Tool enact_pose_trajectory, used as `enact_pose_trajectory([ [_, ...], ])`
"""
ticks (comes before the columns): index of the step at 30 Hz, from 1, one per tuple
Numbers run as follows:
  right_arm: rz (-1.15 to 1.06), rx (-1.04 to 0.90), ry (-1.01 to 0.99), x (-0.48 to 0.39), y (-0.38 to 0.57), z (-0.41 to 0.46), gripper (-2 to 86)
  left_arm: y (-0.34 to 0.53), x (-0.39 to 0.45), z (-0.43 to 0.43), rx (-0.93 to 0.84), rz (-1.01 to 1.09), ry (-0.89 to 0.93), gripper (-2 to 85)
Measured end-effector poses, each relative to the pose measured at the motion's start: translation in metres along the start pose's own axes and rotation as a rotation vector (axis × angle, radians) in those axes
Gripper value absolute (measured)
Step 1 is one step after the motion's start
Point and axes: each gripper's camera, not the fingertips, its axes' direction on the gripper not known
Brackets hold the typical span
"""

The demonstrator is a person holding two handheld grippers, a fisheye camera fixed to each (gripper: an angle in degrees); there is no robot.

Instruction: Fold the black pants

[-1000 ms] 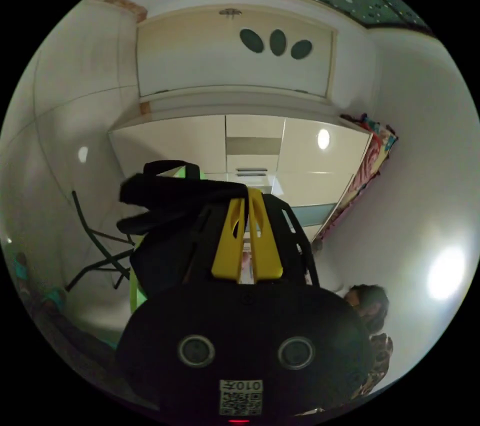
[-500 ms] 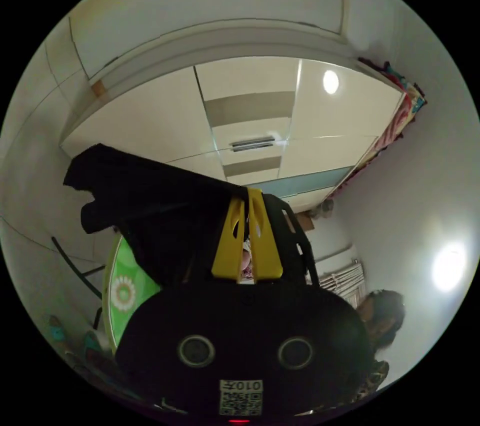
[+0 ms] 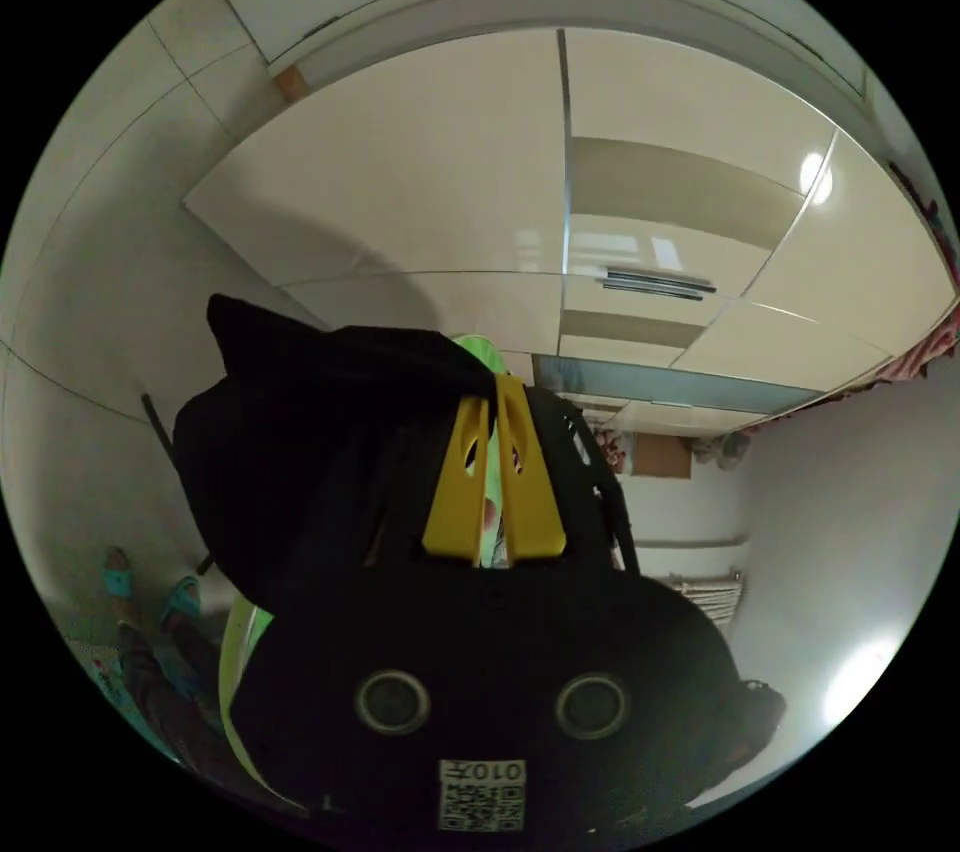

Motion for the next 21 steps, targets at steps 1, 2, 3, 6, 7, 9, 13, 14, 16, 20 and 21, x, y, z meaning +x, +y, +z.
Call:
enact_pose_trajectory([
  [1,-0.026,0.002,-0.001,0.002,-0.004,0.005,4.5,-0.005,-0.003,0.007,-0.004,0.013,-0.008,1.3],
  [2,-0.028,0.003,-0.001,0.004,-0.006,0.007,4.6,-0.011,-0.007,0.013,-0.013,0.014,-0.028,1.3],
  [3,-0.033,0.008,-0.016,0.008,-0.008,0.010,4.6,-0.014,-0.010,0.014,-0.017,0.006,-0.037,1.3],
  [6,-0.033,0.013,-0.088,0.022,-0.015,0.015,5.3,-0.026,-0.027,0.009,0.047,-0.044,-0.055,1.4],
  [7,-0.018,0.024,-0.132,0.028,-0.018,0.018,6.4,-0.030,-0.035,0.007,0.064,-0.076,-0.038,1.4],
  [9,-0.041,0.017,-0.201,0.033,-0.024,0.025,8.8,-0.035,-0.045,0.008,0.067,-0.109,-0.028,1.5],
  [13,-0.138,-0.256,-0.197,0.023,-0.036,0.054,12.5,-0.053,-0.029,0.017,-0.006,0.097,0.087,1.3],
  [14,-0.150,-0.257,-0.171,0.021,-0.035,0.054,12.7,-0.058,-0.015,0.017,-0.041,0.220,0.157,1.2],
  [16,-0.203,-0.190,-0.099,0.015,-0.030,0.050,12.0,-0.060,-0.003,0.003,0.032,0.313,0.170,1.0],
  [20,-0.252,-0.107,-0.150,0.019,-0.020,0.057,7.9,-0.070,-0.042,-0.018,0.146,0.082,0.102,0.7],
  [21,-0.266,-0.097,-0.137,0.020,-0.016,0.064,6.1,-0.070,-0.053,-0.019,0.151,0.008,0.066,0.7],
])
